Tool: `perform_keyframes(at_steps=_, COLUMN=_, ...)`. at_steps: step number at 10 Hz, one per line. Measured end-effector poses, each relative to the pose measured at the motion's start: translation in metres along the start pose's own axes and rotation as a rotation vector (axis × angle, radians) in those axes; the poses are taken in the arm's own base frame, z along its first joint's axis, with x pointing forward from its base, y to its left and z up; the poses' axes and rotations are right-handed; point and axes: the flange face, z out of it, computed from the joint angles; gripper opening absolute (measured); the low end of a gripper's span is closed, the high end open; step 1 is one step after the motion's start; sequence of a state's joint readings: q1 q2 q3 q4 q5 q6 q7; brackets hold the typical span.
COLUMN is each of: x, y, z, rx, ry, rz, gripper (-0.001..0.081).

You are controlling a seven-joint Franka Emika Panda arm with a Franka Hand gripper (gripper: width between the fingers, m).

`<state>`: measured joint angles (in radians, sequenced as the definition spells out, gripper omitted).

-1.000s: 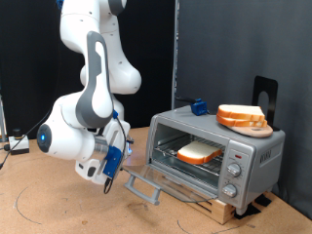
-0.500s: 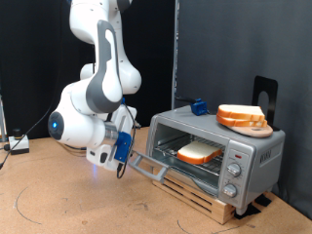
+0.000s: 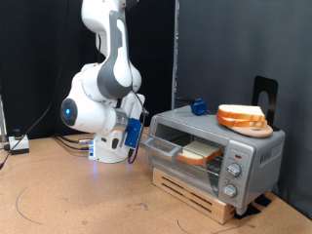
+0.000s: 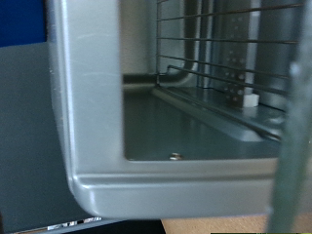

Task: Make a piece of toast with the oven

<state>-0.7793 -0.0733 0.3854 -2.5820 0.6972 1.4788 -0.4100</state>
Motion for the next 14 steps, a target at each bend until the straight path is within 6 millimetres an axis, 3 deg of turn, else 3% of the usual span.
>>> perform_keyframes(at_steps=6, x=-0.024, y=-0.016, z=0.040, rx=-0.035, ry=-0.007, rz=-0.007, gripper=0.0807)
perform_keyframes(at_steps=8, x=-0.018, y=-0.013, z=0.031, rx=-0.040, ry=0.062, rz=0.006, gripper=0.0807)
perform_keyframes(at_steps=12, x=-0.004, y=-0.001, z=-0.015, rx=0.009, ry=0.109, rz=0.108, gripper=0.0807)
perform_keyframes(at_steps=14, x=-0.003, y=-0.001, z=-0.015, rx=0.009, ry=0.109, rz=0.082, gripper=0.0807)
